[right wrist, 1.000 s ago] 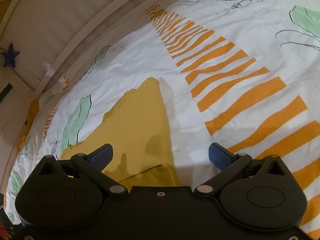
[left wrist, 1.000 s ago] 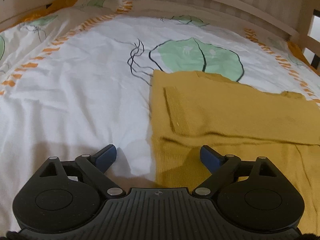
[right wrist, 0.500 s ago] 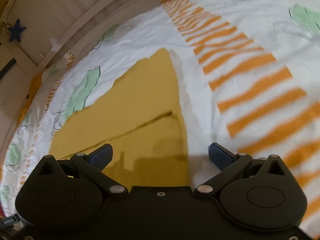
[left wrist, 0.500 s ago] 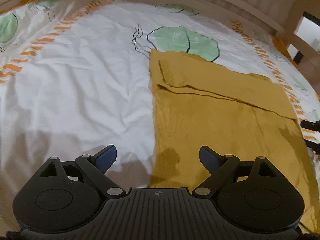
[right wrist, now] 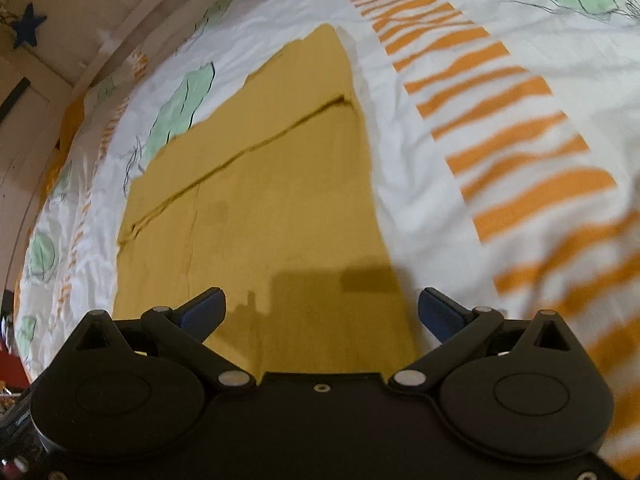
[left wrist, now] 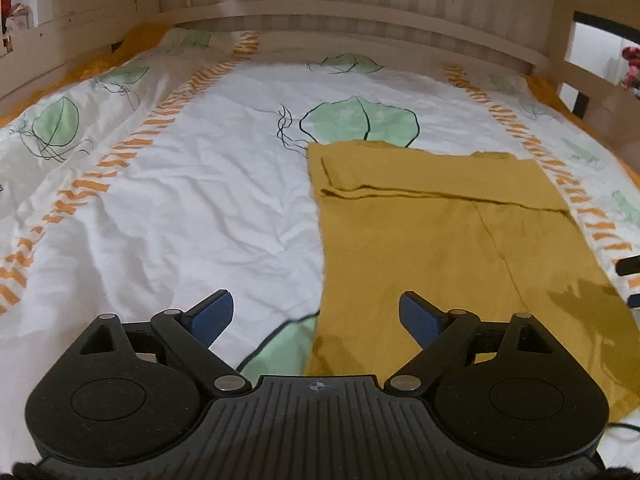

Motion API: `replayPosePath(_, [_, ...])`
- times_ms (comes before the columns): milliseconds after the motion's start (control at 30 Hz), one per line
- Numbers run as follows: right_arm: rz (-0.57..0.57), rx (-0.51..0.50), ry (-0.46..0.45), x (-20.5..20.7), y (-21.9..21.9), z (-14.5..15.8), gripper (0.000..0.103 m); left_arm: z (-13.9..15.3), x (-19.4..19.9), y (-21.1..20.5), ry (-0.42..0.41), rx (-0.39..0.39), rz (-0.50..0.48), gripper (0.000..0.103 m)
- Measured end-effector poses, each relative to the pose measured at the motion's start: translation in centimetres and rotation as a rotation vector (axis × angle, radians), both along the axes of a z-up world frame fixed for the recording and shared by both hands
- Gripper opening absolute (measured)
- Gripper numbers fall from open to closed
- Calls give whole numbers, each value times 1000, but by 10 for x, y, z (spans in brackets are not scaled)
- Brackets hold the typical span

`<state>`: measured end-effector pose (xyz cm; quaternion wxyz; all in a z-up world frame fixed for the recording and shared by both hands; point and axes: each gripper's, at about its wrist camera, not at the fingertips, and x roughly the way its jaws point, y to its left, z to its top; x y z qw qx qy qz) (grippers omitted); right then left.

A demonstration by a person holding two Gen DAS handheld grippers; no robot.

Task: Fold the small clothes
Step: 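Position both grippers at the end edge of the folded sweater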

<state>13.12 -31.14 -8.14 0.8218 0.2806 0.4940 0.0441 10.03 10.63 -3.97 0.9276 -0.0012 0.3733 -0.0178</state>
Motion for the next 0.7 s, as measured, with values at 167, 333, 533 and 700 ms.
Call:
replayPosePath(167, [41,-117,37,-26,14,14,102,-10,-5,5,116,-45,-39,90])
replayPosePath(333, [107,-144,62,-52,25,15,102,-22,-9,9,205,-51,-48,90])
replayPosePath(533, [145,-163,32,-72,32,18,102,-29,-14,13,270,-82,-91,90])
replayPosePath(700, [136,-133,26,-75,29,17,102,-36,-17,11,319,-100,-149,90])
